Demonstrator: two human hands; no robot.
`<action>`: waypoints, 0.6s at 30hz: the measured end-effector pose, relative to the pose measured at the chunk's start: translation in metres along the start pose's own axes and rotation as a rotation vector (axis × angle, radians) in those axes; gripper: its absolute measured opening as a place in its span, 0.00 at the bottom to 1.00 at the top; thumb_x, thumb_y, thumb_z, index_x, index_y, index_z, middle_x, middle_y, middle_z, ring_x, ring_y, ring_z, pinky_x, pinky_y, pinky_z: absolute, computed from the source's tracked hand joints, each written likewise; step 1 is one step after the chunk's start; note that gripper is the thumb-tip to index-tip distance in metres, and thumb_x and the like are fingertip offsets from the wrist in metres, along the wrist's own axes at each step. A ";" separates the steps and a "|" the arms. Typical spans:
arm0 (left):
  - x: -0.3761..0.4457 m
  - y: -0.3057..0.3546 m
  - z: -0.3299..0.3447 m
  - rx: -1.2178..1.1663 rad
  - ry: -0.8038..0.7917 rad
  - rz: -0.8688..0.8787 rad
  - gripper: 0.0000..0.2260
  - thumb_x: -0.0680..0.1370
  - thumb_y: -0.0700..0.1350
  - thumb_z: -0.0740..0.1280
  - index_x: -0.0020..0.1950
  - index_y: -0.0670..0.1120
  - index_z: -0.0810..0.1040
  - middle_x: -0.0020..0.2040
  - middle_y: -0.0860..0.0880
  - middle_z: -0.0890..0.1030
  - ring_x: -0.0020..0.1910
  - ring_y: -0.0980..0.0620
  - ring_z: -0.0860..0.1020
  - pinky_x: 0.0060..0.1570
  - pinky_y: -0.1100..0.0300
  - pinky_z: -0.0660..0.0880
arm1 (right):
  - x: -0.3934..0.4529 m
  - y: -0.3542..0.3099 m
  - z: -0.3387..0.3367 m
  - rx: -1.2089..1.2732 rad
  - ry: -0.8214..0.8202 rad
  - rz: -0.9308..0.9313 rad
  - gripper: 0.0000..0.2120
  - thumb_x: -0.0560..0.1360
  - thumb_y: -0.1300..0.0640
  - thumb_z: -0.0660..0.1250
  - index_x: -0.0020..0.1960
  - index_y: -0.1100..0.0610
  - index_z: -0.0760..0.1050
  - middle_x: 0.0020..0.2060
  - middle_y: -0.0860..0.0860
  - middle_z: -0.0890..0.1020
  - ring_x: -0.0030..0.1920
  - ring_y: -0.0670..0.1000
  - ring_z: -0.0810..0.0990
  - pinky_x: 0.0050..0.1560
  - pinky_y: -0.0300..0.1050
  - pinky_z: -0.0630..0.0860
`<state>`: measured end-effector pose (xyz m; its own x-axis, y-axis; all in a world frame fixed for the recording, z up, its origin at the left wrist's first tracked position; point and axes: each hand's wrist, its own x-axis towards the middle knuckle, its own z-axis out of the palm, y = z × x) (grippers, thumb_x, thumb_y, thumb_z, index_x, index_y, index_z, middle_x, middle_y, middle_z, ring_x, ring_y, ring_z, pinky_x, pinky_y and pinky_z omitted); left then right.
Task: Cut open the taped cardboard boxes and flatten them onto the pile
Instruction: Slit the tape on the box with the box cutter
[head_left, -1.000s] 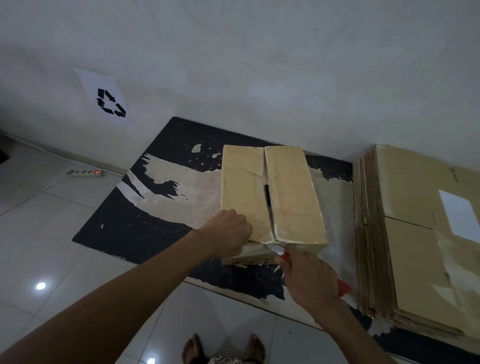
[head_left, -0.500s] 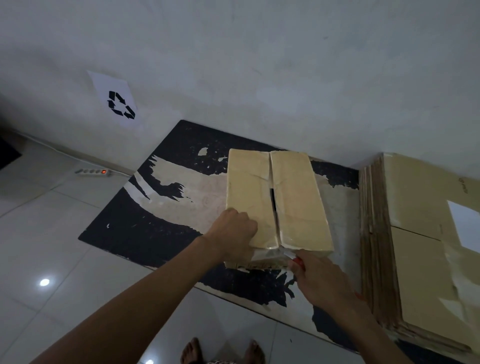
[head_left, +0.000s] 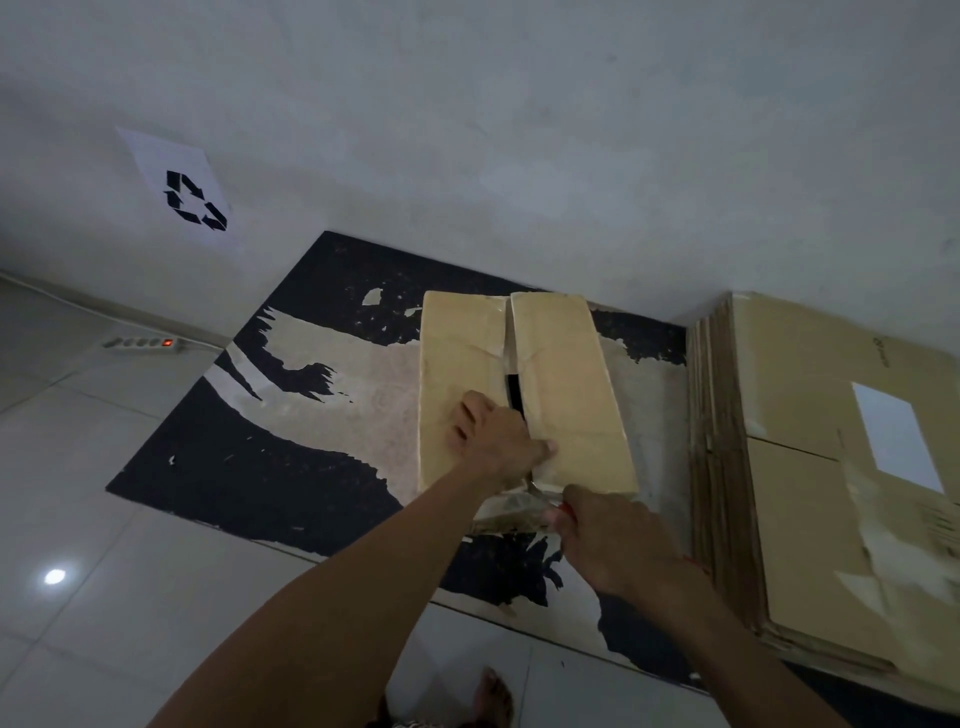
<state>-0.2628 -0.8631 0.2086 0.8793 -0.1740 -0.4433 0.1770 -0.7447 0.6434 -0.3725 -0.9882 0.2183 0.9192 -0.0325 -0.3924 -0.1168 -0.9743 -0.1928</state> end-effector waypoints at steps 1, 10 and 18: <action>0.001 -0.002 0.001 -0.048 0.005 0.001 0.15 0.73 0.58 0.73 0.42 0.48 0.75 0.62 0.47 0.63 0.63 0.43 0.62 0.69 0.46 0.59 | 0.001 0.002 -0.002 -0.010 -0.024 -0.007 0.15 0.82 0.40 0.49 0.49 0.48 0.66 0.44 0.50 0.77 0.44 0.55 0.77 0.45 0.49 0.72; 0.001 -0.009 0.002 -0.411 -0.021 0.048 0.19 0.57 0.61 0.78 0.32 0.49 0.75 0.56 0.50 0.74 0.64 0.40 0.68 0.69 0.40 0.64 | -0.007 0.022 -0.017 -0.087 -0.055 -0.027 0.11 0.83 0.42 0.49 0.51 0.46 0.65 0.46 0.49 0.77 0.44 0.53 0.75 0.44 0.46 0.68; -0.017 -0.012 -0.015 -0.221 -0.062 0.140 0.14 0.83 0.62 0.54 0.55 0.58 0.76 0.70 0.45 0.67 0.74 0.47 0.54 0.73 0.44 0.48 | -0.033 0.044 -0.036 0.556 -0.222 -0.075 0.11 0.82 0.42 0.55 0.49 0.47 0.71 0.33 0.42 0.75 0.33 0.41 0.72 0.36 0.37 0.68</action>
<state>-0.2730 -0.8417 0.2178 0.8743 -0.3100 -0.3735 0.1537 -0.5530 0.8189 -0.3941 -1.0384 0.2548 0.8393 0.1376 -0.5259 -0.2883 -0.7076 -0.6451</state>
